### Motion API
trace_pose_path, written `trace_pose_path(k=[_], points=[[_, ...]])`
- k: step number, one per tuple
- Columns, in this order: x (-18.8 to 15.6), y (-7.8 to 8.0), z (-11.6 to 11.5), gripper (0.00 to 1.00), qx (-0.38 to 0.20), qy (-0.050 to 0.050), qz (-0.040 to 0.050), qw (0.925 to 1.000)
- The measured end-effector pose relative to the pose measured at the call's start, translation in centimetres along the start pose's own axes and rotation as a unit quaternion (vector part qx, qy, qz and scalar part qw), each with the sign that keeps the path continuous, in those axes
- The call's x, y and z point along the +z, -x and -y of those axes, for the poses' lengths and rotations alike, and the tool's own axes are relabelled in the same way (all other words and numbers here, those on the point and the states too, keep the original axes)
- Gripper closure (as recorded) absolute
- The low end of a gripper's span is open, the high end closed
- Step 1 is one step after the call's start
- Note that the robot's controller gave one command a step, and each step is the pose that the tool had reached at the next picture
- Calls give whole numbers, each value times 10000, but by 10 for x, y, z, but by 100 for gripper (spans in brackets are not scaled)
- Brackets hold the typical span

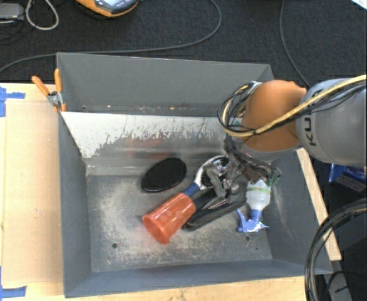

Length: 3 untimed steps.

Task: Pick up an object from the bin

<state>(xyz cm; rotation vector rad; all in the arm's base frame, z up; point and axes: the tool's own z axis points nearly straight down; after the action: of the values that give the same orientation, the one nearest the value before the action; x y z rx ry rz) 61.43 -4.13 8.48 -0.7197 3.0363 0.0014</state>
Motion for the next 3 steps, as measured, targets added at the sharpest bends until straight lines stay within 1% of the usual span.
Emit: trace_pose_path(k=[1, 2, 3], points=[[0, 0, 0, 100, 0, 0, 0, 10000], [-15, 0, 0, 100, -5, -5, 1, 10000], [-53, -1, -2, 100, -1, 21, -37, 10000]])
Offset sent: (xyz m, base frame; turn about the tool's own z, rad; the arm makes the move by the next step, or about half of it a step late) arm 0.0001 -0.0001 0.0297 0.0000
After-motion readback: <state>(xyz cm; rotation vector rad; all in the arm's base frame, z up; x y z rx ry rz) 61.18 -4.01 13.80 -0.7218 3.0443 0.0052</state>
